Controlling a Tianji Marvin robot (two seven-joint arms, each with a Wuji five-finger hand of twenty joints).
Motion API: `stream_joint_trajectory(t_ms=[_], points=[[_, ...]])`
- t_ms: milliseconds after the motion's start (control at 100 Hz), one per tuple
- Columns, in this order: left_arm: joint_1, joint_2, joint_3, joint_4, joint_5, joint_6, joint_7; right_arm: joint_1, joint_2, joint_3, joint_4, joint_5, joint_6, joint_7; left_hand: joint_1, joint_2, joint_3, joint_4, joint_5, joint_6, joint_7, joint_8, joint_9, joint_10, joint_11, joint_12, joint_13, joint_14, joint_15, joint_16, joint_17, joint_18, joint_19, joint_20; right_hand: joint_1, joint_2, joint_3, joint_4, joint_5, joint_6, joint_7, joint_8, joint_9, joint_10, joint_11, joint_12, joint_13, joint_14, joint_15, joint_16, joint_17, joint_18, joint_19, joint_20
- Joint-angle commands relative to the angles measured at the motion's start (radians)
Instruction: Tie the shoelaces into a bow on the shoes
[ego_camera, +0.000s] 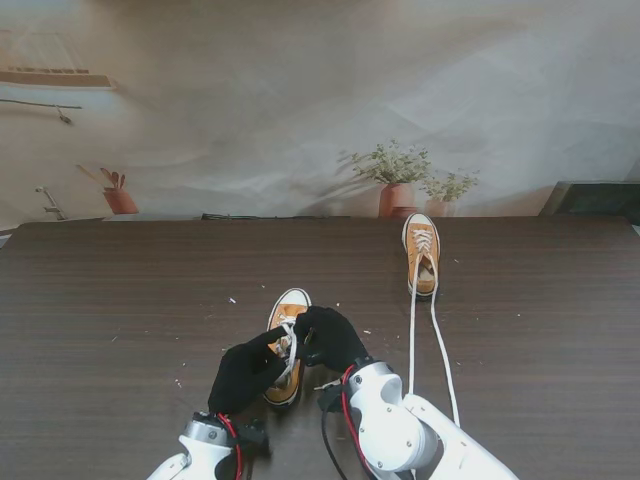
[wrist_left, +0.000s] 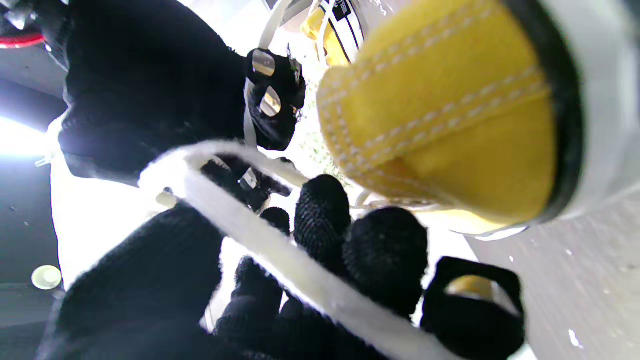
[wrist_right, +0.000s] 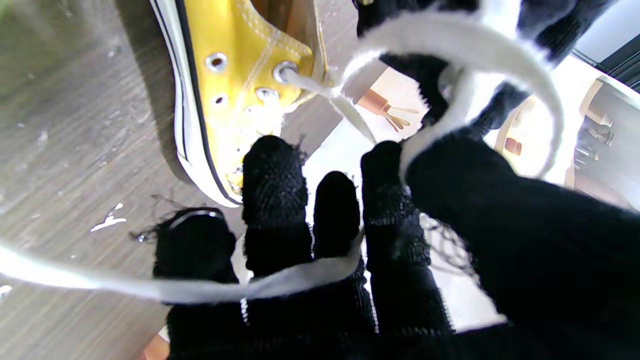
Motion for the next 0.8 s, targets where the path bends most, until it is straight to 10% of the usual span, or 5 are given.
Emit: stream_joint_trajectory(t_ms=[0,420,790], points=[[0.011,0.001,-0.001,-0.01,-0.013,-0.001,-0.026,-0.007,0.009,0.004,-0.002,0.007,-0.007,0.025,-0.02,0.038,-0.025,-0.01,-0.049,-0.143,-0.025,-0.034,-0.01,0.01,-0.009,0.017,-0.002,0.014,-0.002,0.015,-0.009,0.058,0.024,0.03,-0.002,-0.052,0.112,0.035,0.042,-0.021,0.049,0.033,0.029,0.001,-0.011,-0.005,0.037,0.006,0.01,-0.018,0.019,0.016,0.034,-0.011],[0.03,-0.006,-0.005,-0.039,-0.082,0.023,-0.04,-0.006,0.022,0.017,0.001,-0.006,-0.035,0.055,0.021,0.094,-0.105,-0.003,0.001,-0.101,-0.007,-0.028,-0.061,0.028,-0.059,0.001,-0.042,0.038,-0.018,0.022,-0.04,0.091,0.0,0.056,-0.01,-0.099,0.142,0.075,0.093,-0.031,0.044,0.043,0.092,-0.005,-0.027,0.002,0.073,0.015,0.019,-0.021,0.048,0.019,0.047,-0.024],[0.048,-0.008,-0.006,-0.064,-0.131,0.035,-0.061,-0.003,0.036,0.022,-0.005,-0.009,-0.046,0.099,0.05,0.094,-0.11,0.002,-0.052,-0.091,0.208,0.095,-0.263,0.039,-0.313,-0.104,-0.244,0.108,-0.191,0.092,-0.252,0.142,-0.156,0.254,-0.012,-0.11,0.142,0.115,0.118,-0.038,0.043,0.047,0.119,-0.012,-0.037,0.009,0.091,0.014,0.022,-0.019,0.066,0.012,0.055,-0.032]])
